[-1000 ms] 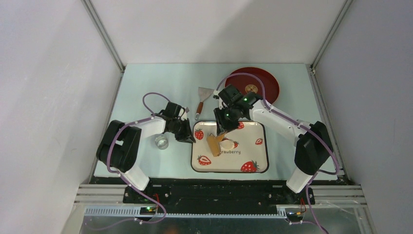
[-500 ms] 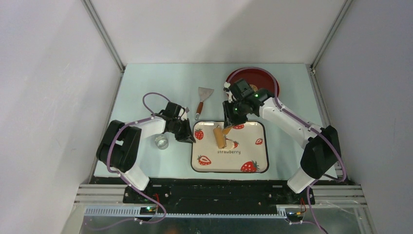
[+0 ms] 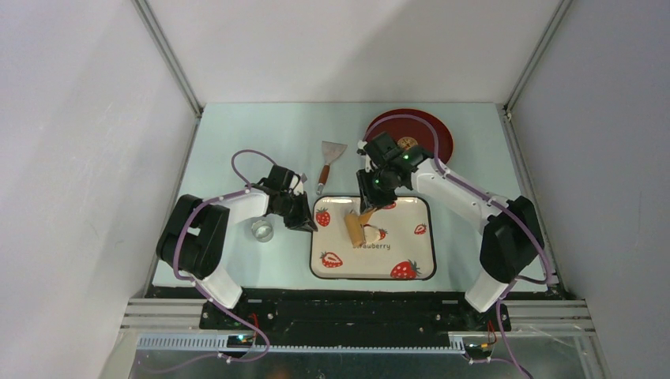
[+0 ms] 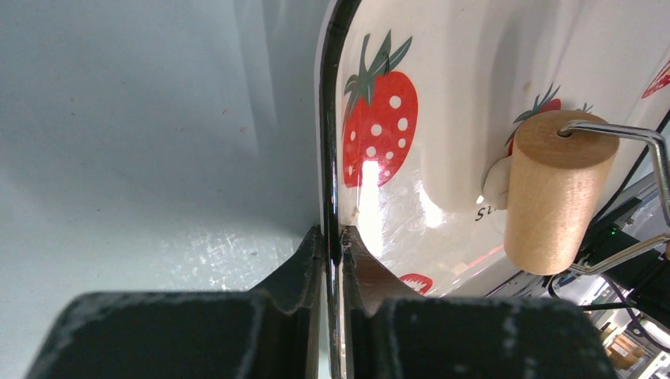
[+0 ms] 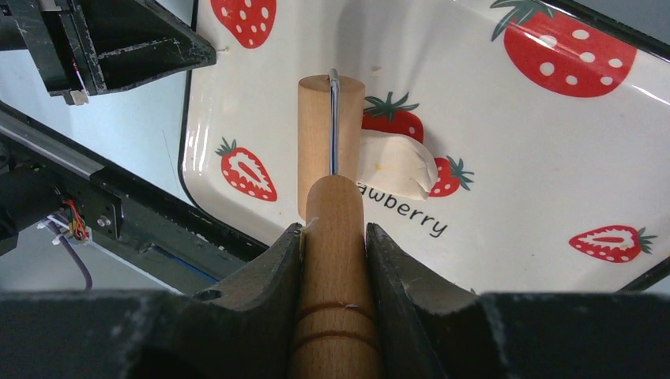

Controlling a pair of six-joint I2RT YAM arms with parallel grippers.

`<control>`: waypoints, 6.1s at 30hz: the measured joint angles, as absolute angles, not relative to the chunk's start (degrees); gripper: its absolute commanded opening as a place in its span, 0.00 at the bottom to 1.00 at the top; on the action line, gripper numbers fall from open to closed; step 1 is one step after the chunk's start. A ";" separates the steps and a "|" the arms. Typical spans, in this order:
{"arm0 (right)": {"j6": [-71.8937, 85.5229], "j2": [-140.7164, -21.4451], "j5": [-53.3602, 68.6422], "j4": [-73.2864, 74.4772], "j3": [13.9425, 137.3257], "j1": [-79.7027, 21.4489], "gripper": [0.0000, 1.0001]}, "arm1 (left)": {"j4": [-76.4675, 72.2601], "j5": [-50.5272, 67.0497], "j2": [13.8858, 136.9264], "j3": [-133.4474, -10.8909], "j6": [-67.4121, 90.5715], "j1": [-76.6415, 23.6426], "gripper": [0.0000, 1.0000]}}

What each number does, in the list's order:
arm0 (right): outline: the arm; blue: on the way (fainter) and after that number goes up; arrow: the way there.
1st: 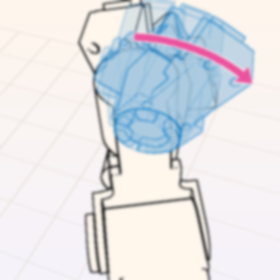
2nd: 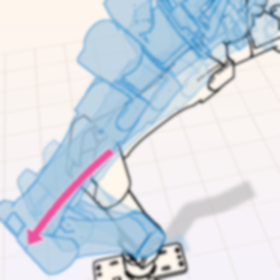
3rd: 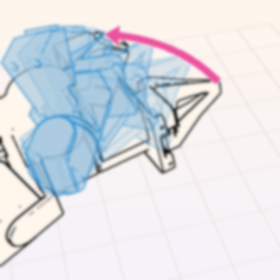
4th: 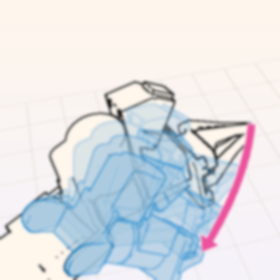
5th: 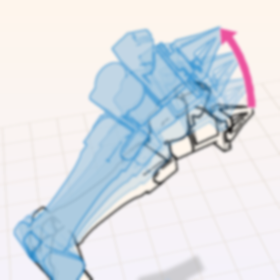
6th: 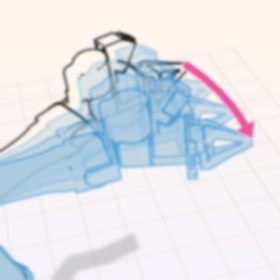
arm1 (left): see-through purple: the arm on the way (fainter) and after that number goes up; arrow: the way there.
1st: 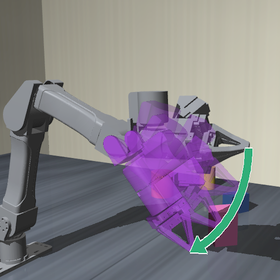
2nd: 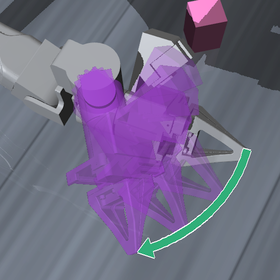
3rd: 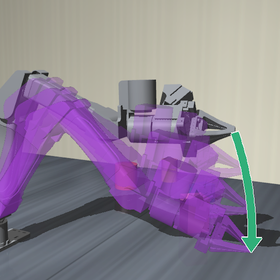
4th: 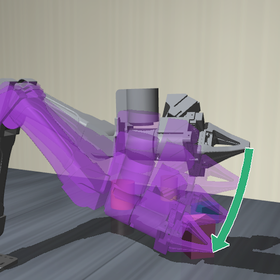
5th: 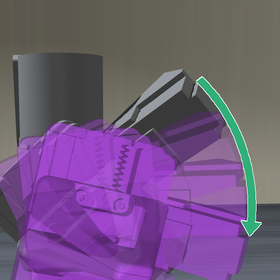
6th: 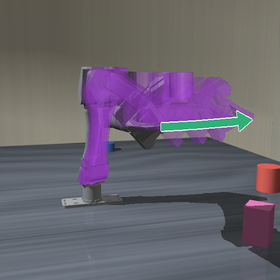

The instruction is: Roll out the dumpling wrappers from the dough

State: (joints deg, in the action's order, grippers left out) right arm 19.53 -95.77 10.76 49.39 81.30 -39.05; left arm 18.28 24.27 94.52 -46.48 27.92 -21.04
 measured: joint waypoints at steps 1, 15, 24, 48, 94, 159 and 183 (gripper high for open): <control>19.73 -95.96 10.83 49.23 81.30 -39.13 0.00 | 18.31 24.27 94.52 -46.48 27.92 -21.04 0.00; 23.27 -96.64 11.07 45.17 78.15 -40.38 0.00 | 18.31 24.25 94.52 -46.50 27.90 -21.06 0.00; 21.65 -94.39 11.40 41.95 75.61 -42.70 0.00 | 18.28 24.23 94.52 -46.52 27.90 -21.10 0.00; 17.93 -91.59 14.00 47.05 75.68 -34.70 0.00 | 18.28 24.25 94.52 -46.52 27.86 -21.10 0.00; 20.23 -99.00 -7.73 43.68 81.41 -48.45 0.00 | 18.33 24.25 94.59 -46.59 27.83 -21.10 0.00; 33.39 -81.43 -4.99 47.70 73.89 -46.19 0.00 | 18.37 24.27 94.63 -46.63 27.83 -21.12 0.00; 25.82 -85.58 -10.22 47.51 72.31 -42.72 0.00 | 18.44 24.40 94.83 -46.76 27.81 -21.10 0.00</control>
